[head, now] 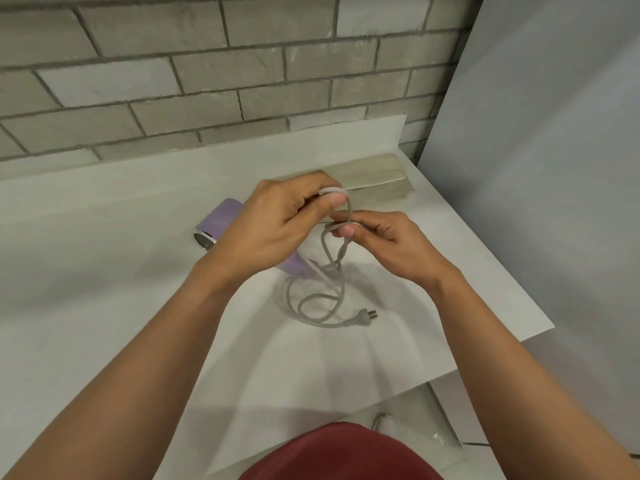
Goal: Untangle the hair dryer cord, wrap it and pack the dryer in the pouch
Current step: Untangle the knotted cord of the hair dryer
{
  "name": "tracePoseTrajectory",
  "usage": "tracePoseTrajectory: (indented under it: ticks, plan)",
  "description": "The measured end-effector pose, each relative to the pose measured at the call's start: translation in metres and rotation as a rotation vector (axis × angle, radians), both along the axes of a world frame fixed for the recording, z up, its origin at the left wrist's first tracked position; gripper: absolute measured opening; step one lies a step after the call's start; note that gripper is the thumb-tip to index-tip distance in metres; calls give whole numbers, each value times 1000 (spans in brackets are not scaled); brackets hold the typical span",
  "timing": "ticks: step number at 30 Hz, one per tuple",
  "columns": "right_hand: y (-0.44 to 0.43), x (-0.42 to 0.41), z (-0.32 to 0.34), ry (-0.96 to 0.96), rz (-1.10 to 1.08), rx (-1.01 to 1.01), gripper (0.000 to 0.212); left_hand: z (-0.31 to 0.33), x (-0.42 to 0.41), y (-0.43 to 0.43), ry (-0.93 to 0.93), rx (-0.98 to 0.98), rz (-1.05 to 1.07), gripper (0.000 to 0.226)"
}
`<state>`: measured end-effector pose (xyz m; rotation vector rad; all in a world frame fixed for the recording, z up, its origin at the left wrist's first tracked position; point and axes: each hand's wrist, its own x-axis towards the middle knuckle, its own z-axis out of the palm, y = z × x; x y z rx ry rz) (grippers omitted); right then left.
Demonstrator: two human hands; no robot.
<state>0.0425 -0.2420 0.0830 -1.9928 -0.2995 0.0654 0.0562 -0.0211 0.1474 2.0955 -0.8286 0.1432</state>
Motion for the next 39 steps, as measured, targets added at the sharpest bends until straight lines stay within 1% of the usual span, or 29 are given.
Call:
tracePoseTrajectory:
  ticks: [3,6,7,8,9,11,13,14,15,17,18,19,20,21,22,23,24,25,27,30,33,35,36,37,38,39]
  plan:
    - [0,0,-7,-4,-42,34,26,10,-4,-3,27,-236,41,16]
    - [0,1,-7,-27,-82,46,22,14,3,12,63,-434,187,16]
    - [-1,1,-6,-44,-95,37,21,13,6,20,96,-462,245,17]
    - [-3,2,-5,-62,-105,21,21,11,10,29,129,-448,309,17]
    - [-4,2,-4,-74,-108,2,21,9,12,38,156,-386,377,18]
    - [-8,1,-2,-67,-97,-36,21,6,13,55,208,-163,477,20]
    - [-10,-1,-2,-46,-67,-75,20,1,11,66,258,70,487,20]
    - [-11,-2,-2,-38,-52,-90,20,-1,9,68,250,161,466,18]
    - [-11,-3,-1,-31,-37,-99,20,-2,8,67,200,236,426,20]
    - [-10,-4,2,-24,-4,-117,21,-2,4,59,32,348,289,47]
    - [-10,-4,3,-21,14,-124,22,-2,4,52,-62,394,218,57]
    - [-9,-4,4,-18,29,-128,22,-3,5,44,-143,437,161,60]
    - [-9,-4,6,-18,38,-132,21,-3,4,35,-189,486,125,56]
    - [-9,-4,7,-22,42,-136,21,-4,5,25,-209,538,110,48]
    - [-9,-4,9,-28,38,-137,22,-4,5,15,-212,591,100,39]
    - [-9,-5,10,-33,30,-134,24,-6,6,9,-206,615,88,35]
    - [-9,-5,11,-35,18,-128,26,-7,6,5,-193,596,79,35]
    - [-10,-6,11,-34,3,-120,26,-7,6,3,-182,524,73,34]
    - [-14,-8,9,-20,-29,-94,24,-6,3,2,-157,295,75,28]
    - [-17,-11,3,-22,-62,-71,25,4,-4,6,-24,-20,94,23]
    - [-17,-11,1,-52,-82,-52,26,16,-11,9,94,-247,94,22]
    - [-15,-11,4,-64,-93,-7,23,18,-10,17,155,-364,113,23]
    - [-14,-11,6,-70,-94,12,21,18,-9,23,166,-388,145,24]
    - [-13,-11,7,-80,-94,21,19,17,-7,30,158,-370,200,25]
    - [-12,-12,8,-90,-93,21,18,16,-3,40,138,-298,272,26]
    - [-12,-12,9,-95,-88,7,17,14,0,48,130,-177,338,27]
